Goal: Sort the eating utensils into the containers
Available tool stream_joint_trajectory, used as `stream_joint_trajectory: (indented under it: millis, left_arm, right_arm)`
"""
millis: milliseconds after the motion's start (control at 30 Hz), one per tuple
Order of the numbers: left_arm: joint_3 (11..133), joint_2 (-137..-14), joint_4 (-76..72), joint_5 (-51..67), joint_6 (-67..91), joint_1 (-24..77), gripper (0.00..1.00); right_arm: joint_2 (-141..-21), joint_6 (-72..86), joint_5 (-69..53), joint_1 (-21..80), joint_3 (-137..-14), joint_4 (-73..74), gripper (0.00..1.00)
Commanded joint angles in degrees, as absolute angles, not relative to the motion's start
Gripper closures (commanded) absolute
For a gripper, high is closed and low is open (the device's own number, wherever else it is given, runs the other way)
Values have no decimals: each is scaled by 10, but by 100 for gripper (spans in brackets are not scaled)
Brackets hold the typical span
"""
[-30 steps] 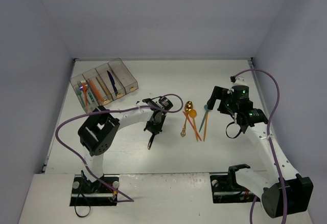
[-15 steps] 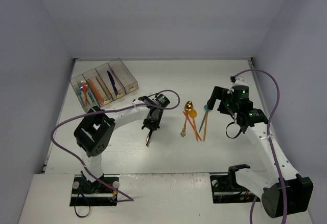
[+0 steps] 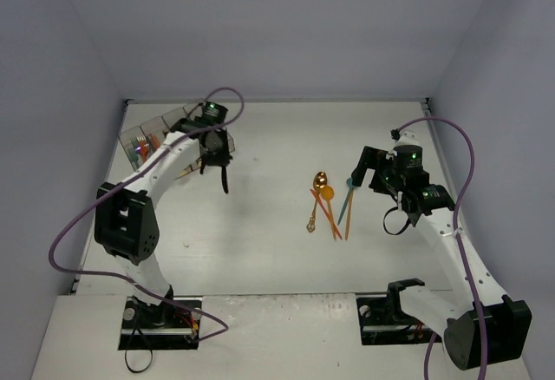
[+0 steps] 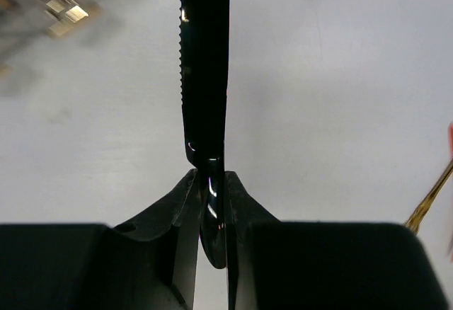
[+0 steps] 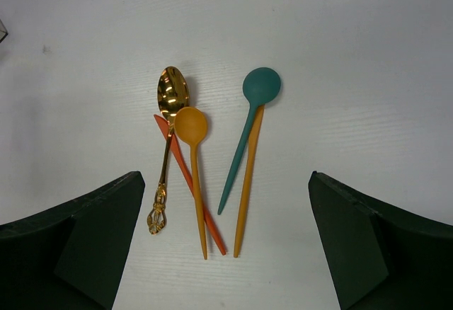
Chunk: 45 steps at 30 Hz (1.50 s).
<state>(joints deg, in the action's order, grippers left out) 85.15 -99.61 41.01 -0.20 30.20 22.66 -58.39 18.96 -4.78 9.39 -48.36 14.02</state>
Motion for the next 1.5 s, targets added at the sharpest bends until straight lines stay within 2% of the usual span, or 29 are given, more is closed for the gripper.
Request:
stream_joint_trajectory:
  millis: [0,400,800,933,1000,1133,1267,1467]
  left_arm:
    - [966,-1010,407,-1,313,137,100]
    - [1209,-1206,408,5,333,27,100]
    - [1208,-1261,407,-3,326,20,100]
    - [1205,-1245,406,-2,313,23,78]
    - [1201,-1230,402,-2,298,27,63]
    - [1189,-1194,394,-4,280,42,47]
    - [1152,-1141,367,-2,256,76,40]
    - [1049,-1035,320,0,222,151,40]
  right_arm:
    - [-579,187,-42,91,-498,120,0]
    - [-570,192,-48,91,-490,121,0]
    - [-571,193,-46,91,-487,120,0]
    - [-577,192,-45,91,-490,120,0]
    - [-581,192,-46,91,-491,120,0]
    - [-590,192,-52,91,-491,120,0]
    - [-608,194,-55,91,-485,120,0]
    - [-655,211,-42,92,-475,120,4]
